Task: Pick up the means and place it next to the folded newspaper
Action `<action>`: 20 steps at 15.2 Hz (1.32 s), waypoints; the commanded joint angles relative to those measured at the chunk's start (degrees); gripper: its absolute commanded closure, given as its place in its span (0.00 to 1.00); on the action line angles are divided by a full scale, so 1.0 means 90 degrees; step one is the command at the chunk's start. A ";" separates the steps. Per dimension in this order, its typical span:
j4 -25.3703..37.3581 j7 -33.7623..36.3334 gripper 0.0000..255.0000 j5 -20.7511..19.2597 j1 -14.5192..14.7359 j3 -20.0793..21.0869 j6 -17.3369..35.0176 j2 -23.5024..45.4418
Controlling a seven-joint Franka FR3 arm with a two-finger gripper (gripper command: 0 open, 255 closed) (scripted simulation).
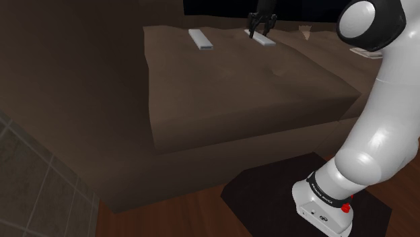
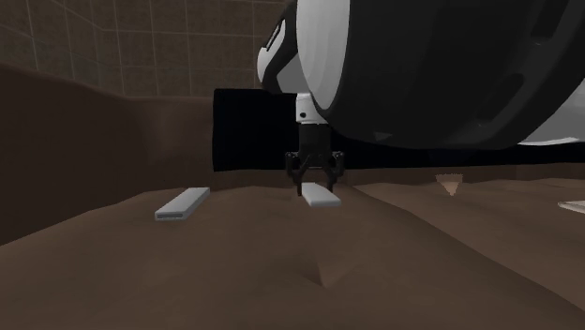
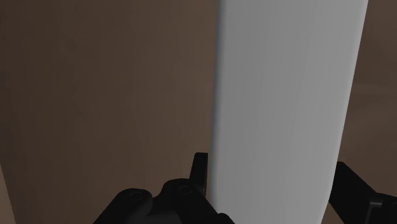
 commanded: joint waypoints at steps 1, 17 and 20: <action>0.0260 0.0001 1.00 0.0009 -0.0013 0.0000 -0.0198 0.0060; 0.3988 0.0021 1.00 0.0231 -0.0352 0.0041 -0.2509 0.1476; 0.1967 -0.0331 1.00 0.0072 -0.0373 -0.0097 -0.1718 0.0251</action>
